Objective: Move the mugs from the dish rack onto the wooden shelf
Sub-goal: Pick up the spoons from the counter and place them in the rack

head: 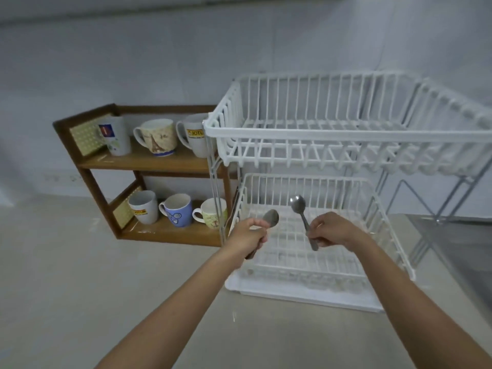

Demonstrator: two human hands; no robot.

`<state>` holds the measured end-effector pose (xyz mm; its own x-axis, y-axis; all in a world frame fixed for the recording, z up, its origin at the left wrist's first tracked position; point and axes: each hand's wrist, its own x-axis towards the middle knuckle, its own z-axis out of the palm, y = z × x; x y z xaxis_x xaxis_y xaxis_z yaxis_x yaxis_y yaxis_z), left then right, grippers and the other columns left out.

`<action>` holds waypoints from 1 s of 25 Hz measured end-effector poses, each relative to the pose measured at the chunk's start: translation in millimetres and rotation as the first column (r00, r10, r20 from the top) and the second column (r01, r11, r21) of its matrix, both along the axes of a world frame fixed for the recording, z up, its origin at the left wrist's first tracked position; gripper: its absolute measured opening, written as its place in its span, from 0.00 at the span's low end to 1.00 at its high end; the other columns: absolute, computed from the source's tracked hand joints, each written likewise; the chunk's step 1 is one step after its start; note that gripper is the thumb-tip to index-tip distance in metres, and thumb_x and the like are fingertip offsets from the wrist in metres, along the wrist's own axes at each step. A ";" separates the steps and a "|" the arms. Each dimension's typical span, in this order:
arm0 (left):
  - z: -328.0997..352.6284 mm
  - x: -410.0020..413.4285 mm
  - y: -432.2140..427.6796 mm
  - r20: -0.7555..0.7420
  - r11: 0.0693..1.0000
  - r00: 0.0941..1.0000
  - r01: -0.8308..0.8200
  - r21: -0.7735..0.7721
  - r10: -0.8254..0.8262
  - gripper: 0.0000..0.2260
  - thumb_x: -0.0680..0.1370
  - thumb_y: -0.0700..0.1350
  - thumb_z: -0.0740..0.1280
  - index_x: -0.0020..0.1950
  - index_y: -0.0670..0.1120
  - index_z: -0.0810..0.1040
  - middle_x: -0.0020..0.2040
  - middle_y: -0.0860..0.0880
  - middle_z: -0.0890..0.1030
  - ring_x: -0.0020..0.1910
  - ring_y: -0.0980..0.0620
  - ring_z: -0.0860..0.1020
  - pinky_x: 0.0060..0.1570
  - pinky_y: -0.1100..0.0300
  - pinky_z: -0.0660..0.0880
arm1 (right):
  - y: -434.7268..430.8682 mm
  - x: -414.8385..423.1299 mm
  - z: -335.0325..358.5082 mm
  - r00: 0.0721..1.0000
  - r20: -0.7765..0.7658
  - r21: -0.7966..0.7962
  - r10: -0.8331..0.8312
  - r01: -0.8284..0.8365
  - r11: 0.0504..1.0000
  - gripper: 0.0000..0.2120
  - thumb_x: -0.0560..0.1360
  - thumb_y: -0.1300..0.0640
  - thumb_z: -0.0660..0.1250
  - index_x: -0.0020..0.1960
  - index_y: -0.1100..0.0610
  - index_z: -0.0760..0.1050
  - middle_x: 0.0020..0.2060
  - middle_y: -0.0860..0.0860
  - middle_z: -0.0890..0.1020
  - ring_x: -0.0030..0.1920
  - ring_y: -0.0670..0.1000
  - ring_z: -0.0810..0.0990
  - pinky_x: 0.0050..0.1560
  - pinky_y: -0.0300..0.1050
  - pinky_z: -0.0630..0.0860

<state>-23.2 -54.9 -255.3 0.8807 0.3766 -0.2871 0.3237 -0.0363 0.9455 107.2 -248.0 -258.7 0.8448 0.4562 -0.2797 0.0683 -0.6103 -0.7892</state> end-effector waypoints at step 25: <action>-47.7 -21.7 19.7 0.355 0.593 0.914 -0.177 0.786 -0.198 0.14 0.76 0.36 0.61 0.58 0.48 0.77 0.54 0.51 0.79 0.52 0.52 0.77 0.48 0.61 0.73 | 94.2 -78.9 -23.7 0.802 0.595 -0.051 -0.062 0.114 0.992 0.12 0.74 0.60 0.66 0.58 0.57 0.76 0.63 0.54 0.75 0.64 0.54 0.74 0.59 0.47 0.74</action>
<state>-44.9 -35.2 -303.1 0.8429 0.2731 0.4635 -0.0439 -0.8237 0.5653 28.3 -153.8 -282.4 0.8935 0.3699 0.2547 0.4480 -0.6959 -0.5612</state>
